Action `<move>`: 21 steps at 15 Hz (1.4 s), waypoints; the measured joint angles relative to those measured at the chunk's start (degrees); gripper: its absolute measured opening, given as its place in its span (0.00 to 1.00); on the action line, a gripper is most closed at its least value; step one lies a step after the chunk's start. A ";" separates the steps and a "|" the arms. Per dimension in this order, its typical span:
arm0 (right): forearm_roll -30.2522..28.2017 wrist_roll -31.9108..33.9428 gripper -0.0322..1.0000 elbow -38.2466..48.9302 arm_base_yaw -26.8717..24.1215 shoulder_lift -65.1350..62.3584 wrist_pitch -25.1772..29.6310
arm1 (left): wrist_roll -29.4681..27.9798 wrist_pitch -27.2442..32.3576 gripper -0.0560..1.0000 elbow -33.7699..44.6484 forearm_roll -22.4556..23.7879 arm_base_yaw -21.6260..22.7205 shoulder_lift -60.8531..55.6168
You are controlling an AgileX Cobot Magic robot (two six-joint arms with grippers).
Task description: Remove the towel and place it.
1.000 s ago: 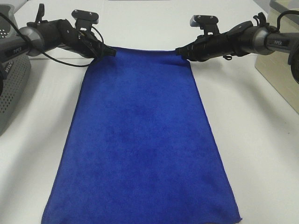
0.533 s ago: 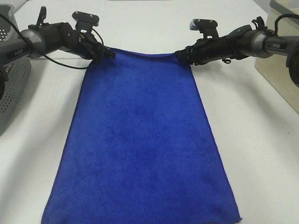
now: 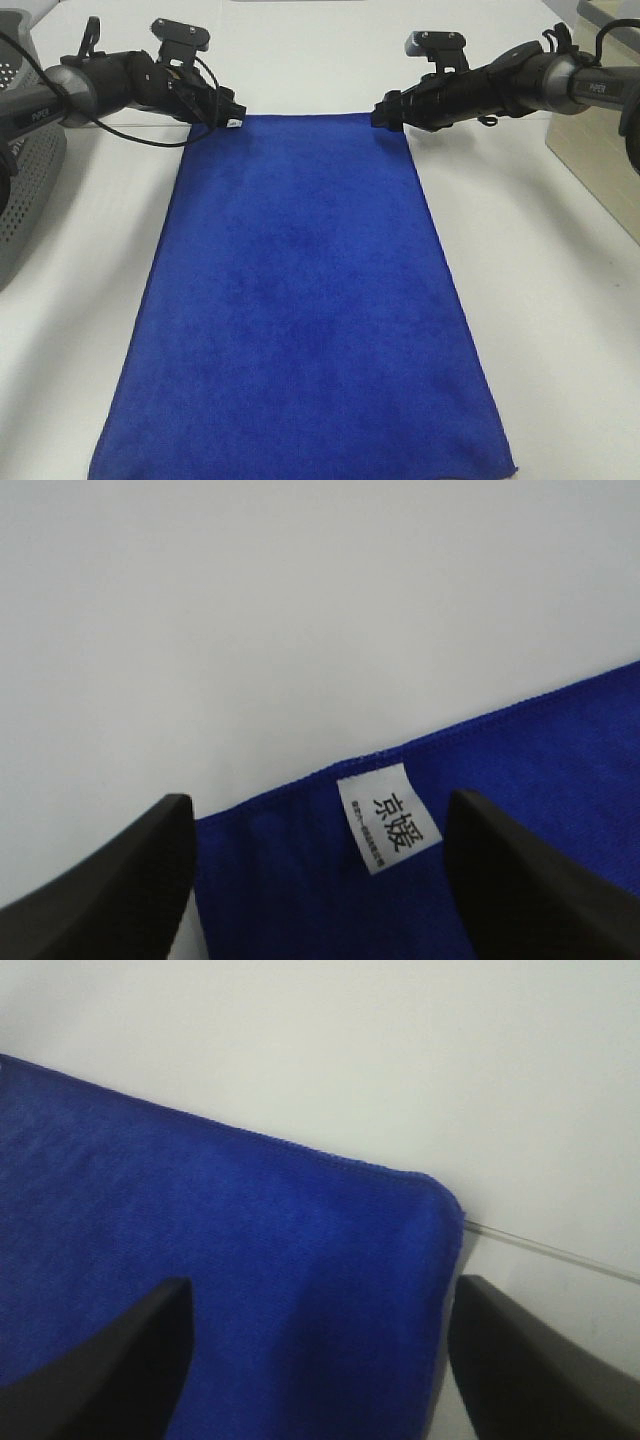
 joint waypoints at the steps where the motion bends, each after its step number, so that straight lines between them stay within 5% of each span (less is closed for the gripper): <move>1: -0.57 0.00 0.72 0.00 0.00 -0.74 2.69 | 0.06 0.52 0.69 0.00 0.34 0.00 -0.34; 5: -3.84 3.21 0.73 0.00 0.00 -4.30 8.88 | 0.00 9.05 0.70 0.00 1.83 0.00 -5.21; 6: -10.26 12.38 0.78 0.00 0.00 -8.77 17.93 | -0.57 22.63 0.71 0.00 2.01 0.00 -10.43; 8: -21.26 25.84 0.81 0.00 0.00 -14.90 30.42 | -3.38 39.88 0.71 0.00 2.92 0.00 -15.41; 10: -31.23 37.53 0.82 0.00 0.00 -20.80 41.54 | -6.59 51.91 0.71 0.00 5.10 0.00 -21.08; 14: -43.89 50.13 0.82 -0.06 -0.34 -32.03 46.07 | -13.29 54.26 0.71 0.00 9.97 0.63 -28.36; 17: -44.52 51.80 0.82 -0.06 -4.07 -36.84 46.52 | -17.93 54.37 0.71 0.00 11.97 6.88 -32.37; 21: -46.29 54.09 0.82 -0.06 -8.94 -39.30 46.64 | -16.56 54.43 0.71 0.17 8.77 14.15 -35.01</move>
